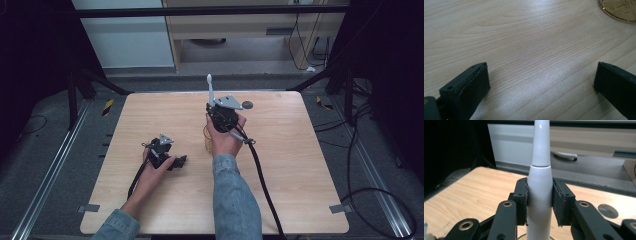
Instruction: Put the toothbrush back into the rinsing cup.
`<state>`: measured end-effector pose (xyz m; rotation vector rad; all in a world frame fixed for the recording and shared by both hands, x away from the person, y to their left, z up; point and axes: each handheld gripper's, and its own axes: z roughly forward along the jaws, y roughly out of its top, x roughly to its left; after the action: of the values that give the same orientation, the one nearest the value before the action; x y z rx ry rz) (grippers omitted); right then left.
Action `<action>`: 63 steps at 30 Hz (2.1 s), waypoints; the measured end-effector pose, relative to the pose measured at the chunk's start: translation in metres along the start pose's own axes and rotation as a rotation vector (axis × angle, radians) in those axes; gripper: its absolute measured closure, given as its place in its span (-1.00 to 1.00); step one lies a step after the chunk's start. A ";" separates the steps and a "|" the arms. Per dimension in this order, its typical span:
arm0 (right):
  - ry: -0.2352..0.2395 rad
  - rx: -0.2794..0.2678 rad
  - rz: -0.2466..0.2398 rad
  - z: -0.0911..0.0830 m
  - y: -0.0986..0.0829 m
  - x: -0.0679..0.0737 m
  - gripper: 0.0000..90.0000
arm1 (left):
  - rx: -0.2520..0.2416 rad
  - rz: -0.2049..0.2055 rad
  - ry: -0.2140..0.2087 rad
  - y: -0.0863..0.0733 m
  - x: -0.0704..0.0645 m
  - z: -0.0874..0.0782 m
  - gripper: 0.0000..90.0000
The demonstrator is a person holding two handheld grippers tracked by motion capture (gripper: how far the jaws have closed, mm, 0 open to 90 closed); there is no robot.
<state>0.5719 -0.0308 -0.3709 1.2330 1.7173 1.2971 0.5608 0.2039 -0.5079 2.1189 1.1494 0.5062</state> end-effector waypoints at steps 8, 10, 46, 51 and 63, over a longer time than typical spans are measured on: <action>0.006 0.044 -0.002 0.010 -0.014 0.001 0.49 | -0.002 -0.001 -0.002 0.000 0.000 0.000 -1.00; 0.007 0.054 0.000 0.012 -0.018 0.000 0.49 | -0.002 -0.002 -0.002 0.000 0.000 0.000 -1.00; 0.023 0.257 -0.012 0.032 -0.037 -0.003 0.49 | -0.002 0.000 -0.006 0.000 0.001 0.001 -1.00; 0.029 0.263 -0.018 0.035 -0.036 -0.003 0.48 | -0.003 0.000 -0.006 0.000 0.001 0.001 -1.00; 0.031 0.271 -0.028 0.034 -0.036 -0.002 0.34 | -0.003 0.000 -0.006 0.001 0.001 0.001 -1.00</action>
<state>0.5926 -0.0235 -0.4154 1.3384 1.9747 1.0986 0.5622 0.2042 -0.5081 2.1167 1.1445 0.5005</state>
